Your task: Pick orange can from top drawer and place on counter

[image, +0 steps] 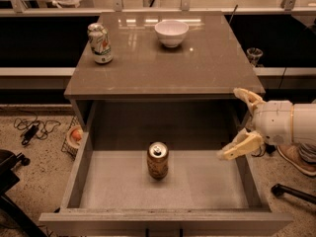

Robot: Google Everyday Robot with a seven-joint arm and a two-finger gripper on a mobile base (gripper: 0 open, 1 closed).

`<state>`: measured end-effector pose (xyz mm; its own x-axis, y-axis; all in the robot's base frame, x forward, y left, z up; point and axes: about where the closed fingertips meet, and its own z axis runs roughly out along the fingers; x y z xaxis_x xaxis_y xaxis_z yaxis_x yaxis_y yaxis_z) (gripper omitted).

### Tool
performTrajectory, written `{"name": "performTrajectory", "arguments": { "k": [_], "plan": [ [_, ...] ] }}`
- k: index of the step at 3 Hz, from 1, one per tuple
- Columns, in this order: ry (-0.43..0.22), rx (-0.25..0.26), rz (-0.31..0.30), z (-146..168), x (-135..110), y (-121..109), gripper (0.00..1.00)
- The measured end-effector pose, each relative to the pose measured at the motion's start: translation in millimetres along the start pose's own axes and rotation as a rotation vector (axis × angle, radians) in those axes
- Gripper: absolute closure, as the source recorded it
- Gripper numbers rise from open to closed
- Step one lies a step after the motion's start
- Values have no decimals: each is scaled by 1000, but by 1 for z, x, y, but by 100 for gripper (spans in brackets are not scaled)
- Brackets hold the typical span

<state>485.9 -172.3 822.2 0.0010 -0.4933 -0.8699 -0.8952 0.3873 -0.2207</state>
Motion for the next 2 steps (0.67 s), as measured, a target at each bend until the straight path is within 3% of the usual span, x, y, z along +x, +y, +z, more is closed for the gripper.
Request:
{"name": "performTrajectory", "arguments": {
  "k": [1, 2],
  "plan": [
    [-27, -49, 21, 26, 17, 13, 0],
    [-105, -159, 38, 76, 40, 45, 0]
  ]
}}
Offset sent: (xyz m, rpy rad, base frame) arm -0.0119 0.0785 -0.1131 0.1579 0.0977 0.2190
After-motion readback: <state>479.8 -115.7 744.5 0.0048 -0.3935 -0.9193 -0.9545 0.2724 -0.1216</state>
